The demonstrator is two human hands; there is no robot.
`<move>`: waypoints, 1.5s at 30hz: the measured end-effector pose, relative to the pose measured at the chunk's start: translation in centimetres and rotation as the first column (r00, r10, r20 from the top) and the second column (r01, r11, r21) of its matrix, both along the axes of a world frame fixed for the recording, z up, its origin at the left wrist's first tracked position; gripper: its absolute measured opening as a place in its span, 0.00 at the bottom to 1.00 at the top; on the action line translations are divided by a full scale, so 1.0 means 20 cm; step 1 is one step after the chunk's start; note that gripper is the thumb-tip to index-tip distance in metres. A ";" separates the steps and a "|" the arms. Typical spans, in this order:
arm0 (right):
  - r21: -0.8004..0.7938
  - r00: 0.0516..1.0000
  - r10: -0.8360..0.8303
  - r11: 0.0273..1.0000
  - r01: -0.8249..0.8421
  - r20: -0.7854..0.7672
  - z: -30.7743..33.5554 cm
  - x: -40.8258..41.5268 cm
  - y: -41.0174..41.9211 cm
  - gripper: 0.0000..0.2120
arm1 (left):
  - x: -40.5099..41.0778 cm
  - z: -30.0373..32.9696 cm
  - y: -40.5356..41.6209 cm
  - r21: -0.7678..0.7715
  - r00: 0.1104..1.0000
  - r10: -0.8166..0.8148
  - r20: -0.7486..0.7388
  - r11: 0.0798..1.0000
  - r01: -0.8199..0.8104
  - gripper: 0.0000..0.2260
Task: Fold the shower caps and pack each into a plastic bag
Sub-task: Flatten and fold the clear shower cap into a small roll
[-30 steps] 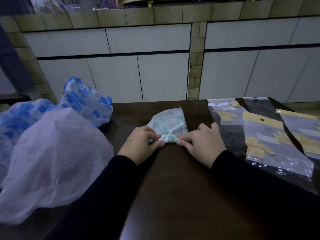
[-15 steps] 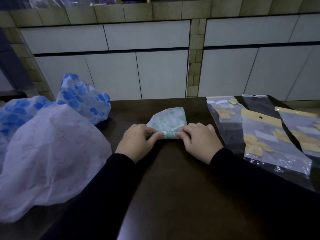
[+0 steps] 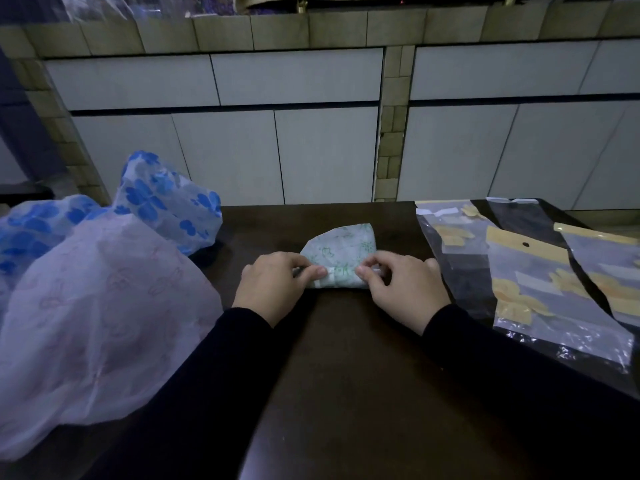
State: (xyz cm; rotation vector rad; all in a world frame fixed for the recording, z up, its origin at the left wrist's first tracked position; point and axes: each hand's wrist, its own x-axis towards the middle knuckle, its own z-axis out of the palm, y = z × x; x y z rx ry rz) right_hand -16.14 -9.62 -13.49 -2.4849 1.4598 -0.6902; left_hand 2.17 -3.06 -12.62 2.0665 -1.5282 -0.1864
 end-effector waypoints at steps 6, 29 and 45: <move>-0.101 0.997 -0.061 0.993 0.056 -0.046 -0.01 0.03 -0.04 0.12 | -0.04 0.00 -0.02 -0.088 0.970 0.044 0.240 0.996 -0.023 0.11; -0.124 0.967 0.031 0.990 -0.064 -0.253 -0.01 0.00 -0.04 0.19 | 0.03 -0.05 0.00 -0.044 0.984 -0.139 0.115 0.989 0.145 0.13; -0.004 0.995 0.077 0.997 -0.078 -0.066 0.00 -0.03 -0.09 0.19 | 0.00 0.00 0.00 0.019 0.991 -0.062 0.120 0.998 0.060 0.12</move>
